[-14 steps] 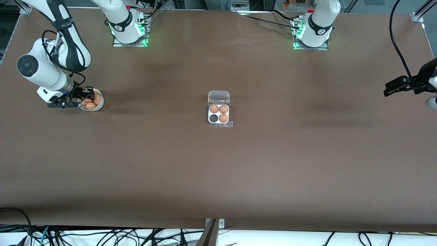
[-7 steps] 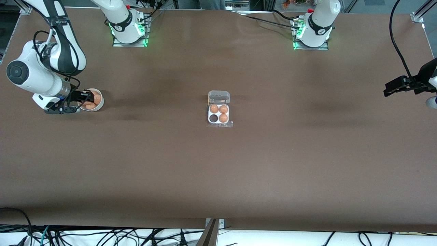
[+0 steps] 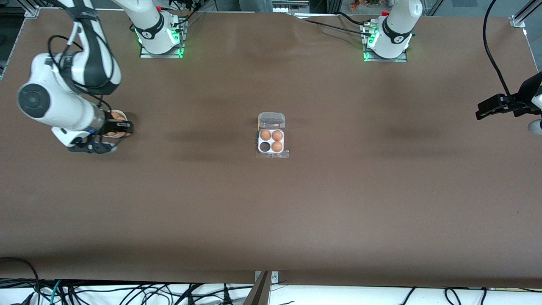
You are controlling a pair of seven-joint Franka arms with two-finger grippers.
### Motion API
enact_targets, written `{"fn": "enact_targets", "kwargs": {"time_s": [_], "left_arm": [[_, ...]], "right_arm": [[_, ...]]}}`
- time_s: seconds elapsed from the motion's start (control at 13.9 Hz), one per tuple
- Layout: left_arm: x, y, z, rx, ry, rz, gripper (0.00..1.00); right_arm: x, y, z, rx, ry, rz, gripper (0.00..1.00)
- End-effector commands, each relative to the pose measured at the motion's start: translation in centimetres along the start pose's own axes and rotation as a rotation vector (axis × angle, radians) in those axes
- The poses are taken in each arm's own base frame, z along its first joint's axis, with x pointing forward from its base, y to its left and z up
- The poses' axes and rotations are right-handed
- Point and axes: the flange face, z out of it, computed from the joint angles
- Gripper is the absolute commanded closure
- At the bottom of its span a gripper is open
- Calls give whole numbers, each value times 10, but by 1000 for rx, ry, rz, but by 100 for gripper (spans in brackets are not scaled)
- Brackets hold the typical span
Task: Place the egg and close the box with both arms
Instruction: 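Carry the egg with the right gripper to the empty box slot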
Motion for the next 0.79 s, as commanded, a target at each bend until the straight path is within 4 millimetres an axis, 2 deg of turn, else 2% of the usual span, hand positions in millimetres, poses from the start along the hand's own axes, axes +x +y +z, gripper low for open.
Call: {"fn": "enact_targets", "kwargs": {"time_s": [0.0,0.07,0.22,0.51,0.72], "left_arm": [[4,1,-7,29,10,9,0],[4,1,-8,29,11,7,0],[4,1,-7,29,10,9,0],[4,3,-7,28,10,8,0],[4,7,-7,30,10,15,0]], "right_arm": [[17,-69,3,-24,-5,58,64],[18,-97,1,-29,9,82,64],[17,-158,9,-32,15,145,64],[13,-275,29,8,21,307,64],[3,-353,47,25,35,399,63]]}}
